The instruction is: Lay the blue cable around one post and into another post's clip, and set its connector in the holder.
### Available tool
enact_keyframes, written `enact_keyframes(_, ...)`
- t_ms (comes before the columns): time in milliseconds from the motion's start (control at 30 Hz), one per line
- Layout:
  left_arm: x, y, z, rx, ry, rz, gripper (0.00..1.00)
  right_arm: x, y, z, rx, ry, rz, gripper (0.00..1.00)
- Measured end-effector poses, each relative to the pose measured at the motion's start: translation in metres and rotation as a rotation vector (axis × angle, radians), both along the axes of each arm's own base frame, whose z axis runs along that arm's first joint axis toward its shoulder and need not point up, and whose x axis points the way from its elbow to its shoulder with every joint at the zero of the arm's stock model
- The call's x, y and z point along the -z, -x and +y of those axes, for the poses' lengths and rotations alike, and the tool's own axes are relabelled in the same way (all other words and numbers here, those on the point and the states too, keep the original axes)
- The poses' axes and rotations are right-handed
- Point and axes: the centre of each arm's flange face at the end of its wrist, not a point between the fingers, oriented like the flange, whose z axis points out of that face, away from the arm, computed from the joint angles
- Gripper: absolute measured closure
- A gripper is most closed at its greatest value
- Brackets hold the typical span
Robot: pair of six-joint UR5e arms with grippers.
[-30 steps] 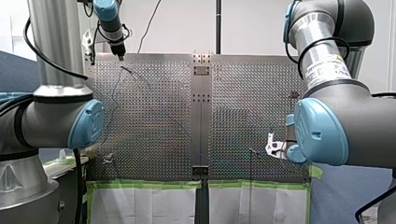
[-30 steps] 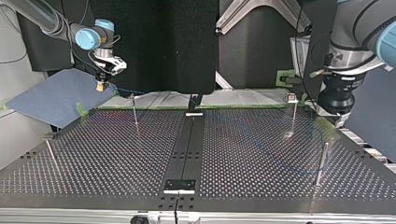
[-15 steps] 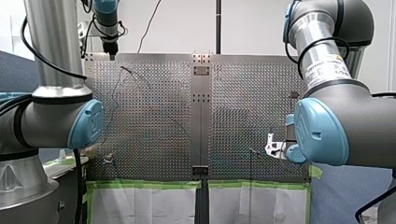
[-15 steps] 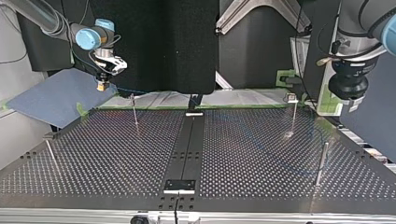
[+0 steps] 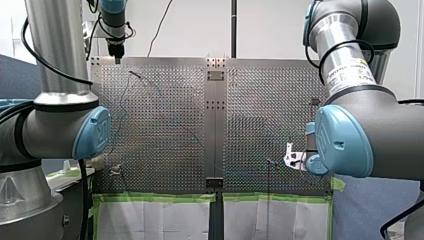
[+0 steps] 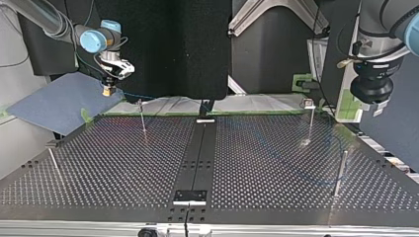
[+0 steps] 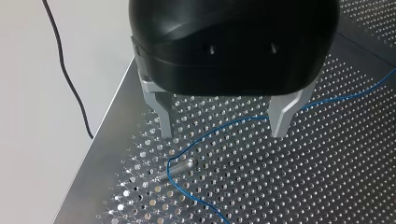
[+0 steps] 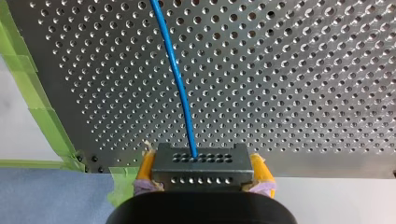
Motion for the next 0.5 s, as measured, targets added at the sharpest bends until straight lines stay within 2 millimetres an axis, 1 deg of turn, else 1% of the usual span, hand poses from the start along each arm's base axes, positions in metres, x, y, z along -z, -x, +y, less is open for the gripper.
enact_keyframes(500,-0.0010,0.0001,-0.0014,0.006,0.001,-0.009,0.00,0.0000,0.0000,-0.0003,0.000,0.002,-0.002,0.83)
